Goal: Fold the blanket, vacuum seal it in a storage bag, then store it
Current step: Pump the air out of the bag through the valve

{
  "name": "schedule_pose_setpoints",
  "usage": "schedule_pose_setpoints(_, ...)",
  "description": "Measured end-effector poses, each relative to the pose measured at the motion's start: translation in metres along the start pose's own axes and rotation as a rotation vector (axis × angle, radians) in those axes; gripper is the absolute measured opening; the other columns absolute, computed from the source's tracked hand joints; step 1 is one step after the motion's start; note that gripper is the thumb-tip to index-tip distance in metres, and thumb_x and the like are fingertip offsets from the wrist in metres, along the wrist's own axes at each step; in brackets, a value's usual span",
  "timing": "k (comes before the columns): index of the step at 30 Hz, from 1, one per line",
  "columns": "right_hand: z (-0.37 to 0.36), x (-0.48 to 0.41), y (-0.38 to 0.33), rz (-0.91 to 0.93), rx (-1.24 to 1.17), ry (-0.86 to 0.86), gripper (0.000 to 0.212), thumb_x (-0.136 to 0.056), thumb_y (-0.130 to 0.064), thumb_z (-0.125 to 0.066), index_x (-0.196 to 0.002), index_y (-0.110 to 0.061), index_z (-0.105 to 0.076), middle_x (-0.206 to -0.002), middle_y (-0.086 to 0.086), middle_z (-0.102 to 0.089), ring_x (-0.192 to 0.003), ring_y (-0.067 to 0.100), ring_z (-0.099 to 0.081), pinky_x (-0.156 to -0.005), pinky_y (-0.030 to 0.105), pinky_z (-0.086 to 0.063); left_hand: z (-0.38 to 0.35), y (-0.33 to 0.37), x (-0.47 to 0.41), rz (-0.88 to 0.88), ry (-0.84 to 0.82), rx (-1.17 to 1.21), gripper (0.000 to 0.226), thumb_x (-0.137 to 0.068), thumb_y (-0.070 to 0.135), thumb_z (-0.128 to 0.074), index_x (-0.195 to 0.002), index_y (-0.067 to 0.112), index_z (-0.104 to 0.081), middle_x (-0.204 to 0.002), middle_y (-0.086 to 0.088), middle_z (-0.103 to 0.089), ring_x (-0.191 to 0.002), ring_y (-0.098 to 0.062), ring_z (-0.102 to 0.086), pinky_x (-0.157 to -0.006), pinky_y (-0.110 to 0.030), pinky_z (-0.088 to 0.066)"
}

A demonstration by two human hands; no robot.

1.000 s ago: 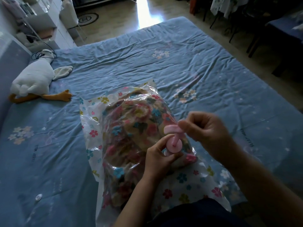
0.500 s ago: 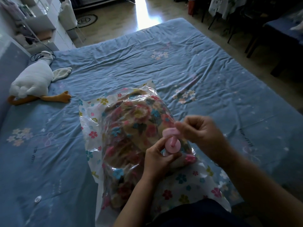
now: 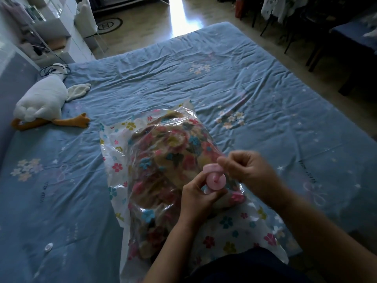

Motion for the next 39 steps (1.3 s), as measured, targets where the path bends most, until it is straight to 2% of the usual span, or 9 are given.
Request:
schedule_pose_setpoints(3,-0.003,0.005,0.042,-0.142,0.159,0.005,0.05,-0.078,-0.043,-0.069,-0.059,0.001,-0.056,-0.051,0.002,-0.05,-0.048,0.007,-0.044,-0.053,0.027,-0.037,0.001,-0.002,0.001,0.005,0.002,0.025,0.047,-0.07,0.007,-0.086,-0.113,0.017,-0.07,-0.106,0.012,-0.073,-0.102,-0.004,-0.067,-0.087,-0.018,-0.051)
schedule_pose_setpoints(8,0.0,-0.001,-0.049,0.117,-0.11,-0.034,0.034,-0.084,-0.029,-0.067,-0.054,-0.018,-0.055,-0.048,-0.007,-0.045,-0.045,0.004,-0.037,-0.046,0.013,-0.033,0.005,-0.005,-0.004,0.031,0.0,0.011,0.052,-0.068,0.008,-0.087,-0.11,0.032,-0.067,-0.107,0.019,-0.072,-0.103,-0.002,-0.066,-0.089,-0.016,-0.05)
schedule_pose_setpoints(11,0.003,-0.001,-0.061,0.196,-0.204,-0.054,0.03,-0.082,-0.027,-0.067,-0.055,-0.021,-0.057,-0.048,-0.008,-0.047,-0.045,0.002,-0.036,-0.046,0.012,-0.032,0.003,-0.006,-0.003,0.034,0.002,-0.006,0.052,-0.068,0.008,-0.087,-0.112,0.028,-0.068,-0.107,0.017,-0.072,-0.103,0.0,-0.066,-0.088,-0.014,-0.049)
schedule_pose_setpoints(17,-0.003,0.004,0.055,-0.176,0.146,-0.018,0.041,-0.077,-0.041,-0.068,-0.06,-0.005,-0.058,-0.05,-0.006,-0.049,-0.047,0.004,-0.043,-0.053,0.026,-0.036,0.003,-0.012,0.0,0.051,0.015,-0.011,0.05,-0.068,0.008,-0.087,-0.113,0.021,-0.07,-0.105,0.014,-0.073,-0.102,0.0,-0.067,-0.087,-0.018,-0.052)
schedule_pose_setpoints(20,-0.001,0.001,0.012,-0.031,0.087,-0.006,0.046,-0.081,-0.04,-0.072,-0.059,-0.002,-0.057,-0.053,0.0,-0.051,-0.05,0.007,-0.044,-0.05,0.023,-0.037,0.003,-0.009,-0.002,0.043,0.002,0.006,0.046,-0.069,0.008,-0.087,-0.108,0.025,-0.07,-0.102,0.015,-0.074,-0.098,-0.001,-0.068,-0.083,-0.015,-0.051)
schedule_pose_setpoints(25,0.005,-0.001,-0.056,0.195,-0.183,-0.039,0.031,-0.085,-0.012,-0.062,-0.057,-0.011,-0.049,-0.048,-0.014,-0.051,-0.045,-0.004,-0.043,-0.048,0.007,-0.035,0.005,-0.007,0.0,0.054,0.013,0.024,0.053,-0.067,0.01,-0.088,-0.111,0.032,-0.067,-0.108,0.017,-0.072,-0.104,-0.002,-0.066,-0.091,-0.019,-0.051)
schedule_pose_setpoints(32,-0.007,0.004,0.052,-0.147,0.092,0.015,0.051,-0.077,-0.044,-0.07,-0.06,0.001,-0.054,-0.053,0.004,-0.048,-0.05,0.009,-0.043,-0.052,0.028,-0.037,0.005,-0.008,0.002,0.033,0.026,0.017,0.047,-0.068,0.005,-0.086,-0.11,0.021,-0.071,-0.105,0.016,-0.073,-0.101,-0.003,-0.068,-0.085,-0.018,-0.052)
schedule_pose_setpoints(34,-0.006,0.003,0.024,-0.069,0.014,0.023,0.049,-0.079,-0.04,-0.07,-0.061,0.003,-0.054,-0.052,0.003,-0.047,-0.048,0.008,-0.041,-0.05,0.023,-0.036,0.004,-0.007,0.0,0.03,0.011,0.008,0.044,-0.069,0.008,-0.086,-0.107,0.022,-0.071,-0.102,0.014,-0.074,-0.097,-0.002,-0.068,-0.082,-0.015,-0.051)
schedule_pose_setpoints(39,0.0,-0.001,-0.055,0.16,-0.285,-0.053,0.031,-0.084,-0.021,-0.064,-0.055,-0.021,-0.054,-0.047,-0.013,-0.045,-0.044,0.001,-0.036,-0.046,0.009,-0.032,0.005,-0.01,0.0,0.061,0.02,0.022,0.052,-0.067,0.009,-0.088,-0.113,0.026,-0.069,-0.107,0.015,-0.073,-0.102,0.0,-0.066,-0.087,-0.014,-0.048)
Point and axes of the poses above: each hand's wrist, its own x-axis away from the middle knuckle, its own z-axis out of the back of the hand, y = z × x, the point moved 8 cm from there along -x, towards the middle knuckle
